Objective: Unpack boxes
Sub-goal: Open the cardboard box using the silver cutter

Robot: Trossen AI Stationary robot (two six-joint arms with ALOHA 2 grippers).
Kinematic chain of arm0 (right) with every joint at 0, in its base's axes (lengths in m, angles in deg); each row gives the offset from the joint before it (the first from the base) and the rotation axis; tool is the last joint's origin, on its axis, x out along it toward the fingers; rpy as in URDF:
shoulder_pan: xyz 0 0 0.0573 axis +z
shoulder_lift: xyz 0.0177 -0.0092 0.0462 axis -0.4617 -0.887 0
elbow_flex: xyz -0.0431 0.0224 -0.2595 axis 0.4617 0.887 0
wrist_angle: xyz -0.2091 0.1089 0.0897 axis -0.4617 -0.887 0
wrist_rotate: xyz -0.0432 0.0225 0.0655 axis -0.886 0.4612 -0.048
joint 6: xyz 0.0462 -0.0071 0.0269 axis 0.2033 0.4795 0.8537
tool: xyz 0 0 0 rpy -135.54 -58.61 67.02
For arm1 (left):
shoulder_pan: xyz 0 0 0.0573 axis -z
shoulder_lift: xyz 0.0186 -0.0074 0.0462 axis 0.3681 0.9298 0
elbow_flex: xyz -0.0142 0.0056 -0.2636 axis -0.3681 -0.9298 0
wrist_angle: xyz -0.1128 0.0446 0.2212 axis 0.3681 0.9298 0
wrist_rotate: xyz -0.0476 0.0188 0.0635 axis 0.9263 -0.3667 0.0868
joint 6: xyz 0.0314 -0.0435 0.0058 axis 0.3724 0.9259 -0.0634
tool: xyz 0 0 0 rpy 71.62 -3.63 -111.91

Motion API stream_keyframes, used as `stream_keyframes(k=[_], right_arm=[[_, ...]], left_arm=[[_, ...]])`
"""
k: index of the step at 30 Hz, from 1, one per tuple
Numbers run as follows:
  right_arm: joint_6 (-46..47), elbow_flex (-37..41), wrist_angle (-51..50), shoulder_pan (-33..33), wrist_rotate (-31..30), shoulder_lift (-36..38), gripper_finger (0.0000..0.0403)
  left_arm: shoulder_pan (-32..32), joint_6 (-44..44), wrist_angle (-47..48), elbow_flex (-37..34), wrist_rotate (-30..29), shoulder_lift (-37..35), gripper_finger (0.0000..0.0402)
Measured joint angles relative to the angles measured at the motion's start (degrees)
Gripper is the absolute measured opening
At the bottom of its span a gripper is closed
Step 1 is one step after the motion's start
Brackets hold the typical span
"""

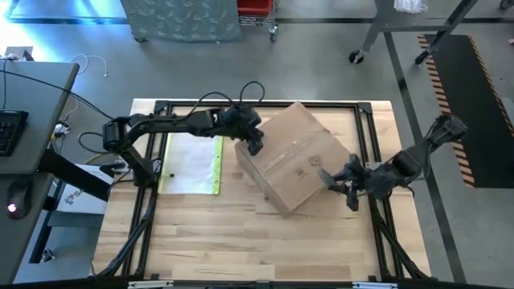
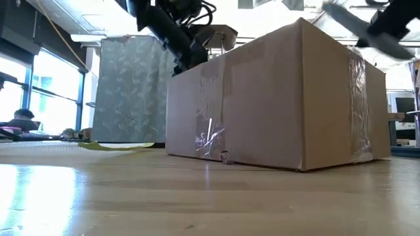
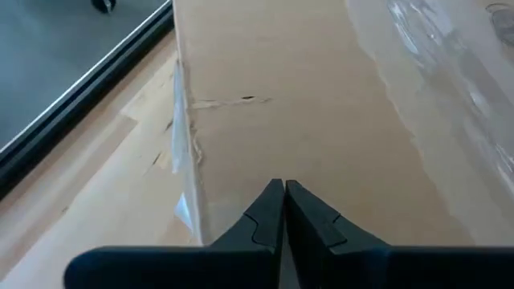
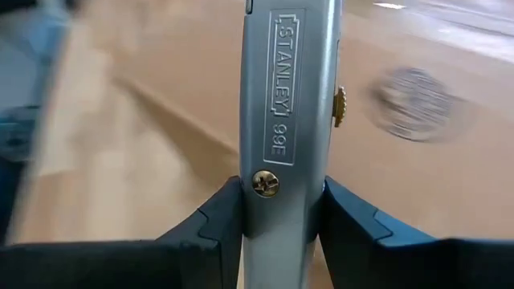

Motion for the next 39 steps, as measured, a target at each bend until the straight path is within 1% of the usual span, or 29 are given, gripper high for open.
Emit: stream_keyframes(k=[4,6,9,11,13,15,18,20,22,24,26,28,30,32,34,37,39], right_arm=[[1.4,0.0,-2.4,-0.5,-9.0,-3.6,0.0112],[-0.1,0.0,-2.5,-1.8,-13.6,-5.1,0.0112],[-3.6,0.0,-2.9,-5.1,-20.6,-6.9,0.0112],[-6.1,0.0,-2.4,-8.3,-24.1,-7.4,0.0112],[-8.9,0.0,-1.4,-12.1,-25.8,-7.5,0.0112],[-12.4,0.0,-0.2,-15.7,-26.3,-7.5,0.0112],[-20.2,0.0,3.7,-20.0,-26.2,-6.8,0.0112],[-25.9,0.0,7.3,-21.7,-23.6,-5.5,0.0112],[-29.5,0.0,10.1,-22.1,-18.9,-3.6,0.0112],[-30.4,0.0,11.4,-21.9,-15.6,-1.2,0.0112],[-28.4,0.0,10.6,-21.2,-12.6,1.5,0.0112],[-25.2,0.0,9.9,-19.9,-8.6,4.0,0.0112],[-22.7,0.0,10.2,-18.5,-1.4,6.1,0.0112],[-19.7,0.0,10.3,-17.4,5.7,6.9,0.0112],[-16.4,0.0,10.2,-16.0,10.0,6.3,0.0112],[-15.1,0.0,10.1,-13.9,12.3,3.7,0.0112],[-15.1,0.0,10.0,-12.7,12.1,1.8,0.0112]], left_arm=[[2.7,2.1,5.8,0.0,-0.7,-1.4,0.0000],[4.4,4.0,9.6,-0.1,-1.3,-2.6,0.0000],[8.0,8.4,15.6,-0.1,-3.0,-4.5,0.0000],[11.0,12.0,17.9,-0.2,-4.2,-5.4,0.0000],[14.2,15.7,18.5,-0.2,-5.8,-5.9,0.0000],[17.7,19.4,17.5,-0.3,-7.9,-5.9,0.0000],[22.6,22.6,12.0,-0.5,-10.4,-5.6,0.0000],[25.1,22.7,7.6,-0.7,-11.1,-5.4,0.0000],[26.8,21.9,2.7,-0.7,-11.9,-5.4,0.0000],[27.0,20.6,-0.9,-0.7,-12.5,-5.9,0.0000],[26.1,18.5,-3.0,-0.6,-13.0,-6.1,0.0000],[24.2,16.5,-3.7,-0.6,-12.9,-6.1,0.0000],[21.3,14.4,-4.0,-0.6,-12.3,-5.9,0.0000],[17.9,12.0,-4.7,-0.5,-10.1,-5.6,0.0000],[14.7,9.3,-6.0,-0.5,-7.7,-4.5,0.0000],[10.3,5.1,-9.2,-0.5,-5.0,-2.6,0.0000],[7.5,2.7,-11.2,-0.4,-2.7,-1.1,0.0000]])
